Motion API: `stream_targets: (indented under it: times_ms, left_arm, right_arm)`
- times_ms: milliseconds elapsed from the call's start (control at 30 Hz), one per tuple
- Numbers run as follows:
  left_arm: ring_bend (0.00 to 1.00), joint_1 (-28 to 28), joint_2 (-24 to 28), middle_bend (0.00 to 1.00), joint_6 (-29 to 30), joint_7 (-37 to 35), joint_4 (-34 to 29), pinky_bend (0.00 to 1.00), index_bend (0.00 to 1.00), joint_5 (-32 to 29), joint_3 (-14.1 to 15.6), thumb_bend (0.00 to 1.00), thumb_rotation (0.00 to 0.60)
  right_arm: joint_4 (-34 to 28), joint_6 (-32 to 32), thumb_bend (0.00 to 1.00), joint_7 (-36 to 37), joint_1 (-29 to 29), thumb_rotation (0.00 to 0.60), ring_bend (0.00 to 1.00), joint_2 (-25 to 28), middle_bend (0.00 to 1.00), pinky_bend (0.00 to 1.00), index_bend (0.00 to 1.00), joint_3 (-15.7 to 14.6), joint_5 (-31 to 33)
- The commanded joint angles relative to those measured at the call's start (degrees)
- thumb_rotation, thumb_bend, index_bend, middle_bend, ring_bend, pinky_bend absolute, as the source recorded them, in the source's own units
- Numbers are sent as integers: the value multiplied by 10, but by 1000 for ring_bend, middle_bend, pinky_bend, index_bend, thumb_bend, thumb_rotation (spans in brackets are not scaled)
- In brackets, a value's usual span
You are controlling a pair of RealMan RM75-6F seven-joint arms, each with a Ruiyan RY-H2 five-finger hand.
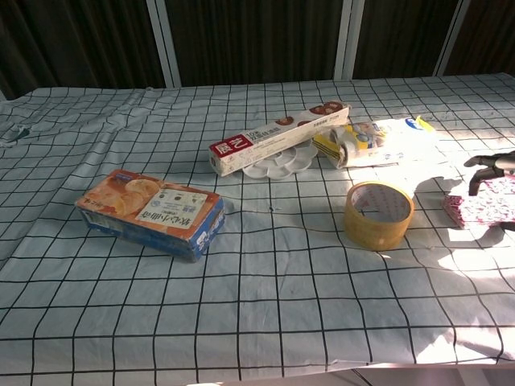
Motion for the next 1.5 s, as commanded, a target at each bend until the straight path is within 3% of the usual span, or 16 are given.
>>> stream_targets:
  times_ms: [33, 367, 567, 833, 967, 1100, 1267, 1367, 1500]
  left_arm:
    - [0, 0, 0, 1, 0, 0, 0, 0, 0, 0, 0, 367, 600]
    - [0, 1, 0, 1, 0, -4, 3, 0, 0, 0, 0, 366, 600]
    - [0, 1, -1, 1, 0, -6, 5, 0, 0, -1, 0, 366, 600]
    - [0, 2, 0, 1, 0, -6, 4, 0, 0, -1, 0, 366, 600]
    - [0, 2, -1, 1, 0, -6, 4, 0, 0, 0, 0, 366, 600]
    - [0, 2, 0, 1, 1, -4, 2, 0, 0, 1, 0, 367, 600]
    - [0, 3, 1, 1, 0, -3, 1, 0, 0, -2, 0, 366, 600]
    - [0, 3, 1, 1, 0, -4, 1, 0, 0, -2, -1, 367, 600]
    - [0, 4, 1, 1, 1, -5, 1, 0, 0, -2, -1, 367, 600]
  right_arm:
    - [2, 2, 269, -1, 0, 600, 0, -2, 0, 0, 362, 1, 2]
    - [-5, 14, 269, 1, 0, 600, 0, 1, 0, 0, 393, 4, -4]
    - [-31, 44, 269, 13, -13, 600, 0, 17, 0, 0, 405, -2, -40]
    - [-85, 108, 269, 31, -41, 600, 0, 49, 0, 0, 410, -32, -130]
    - [-91, 114, 269, 33, -45, 600, 0, 53, 0, 0, 410, -39, -144]
    - [-94, 119, 269, 18, -60, 600, 0, 54, 0, 0, 409, -70, -179]
    - [-85, 104, 269, 11, -61, 600, 0, 45, 0, 0, 389, -78, -184]
    - [-83, 98, 269, 6, -62, 600, 0, 44, 0, 0, 310, -78, -182]
    - [-84, 107, 269, 12, -67, 600, 0, 47, 0, 0, 65, -77, -190]
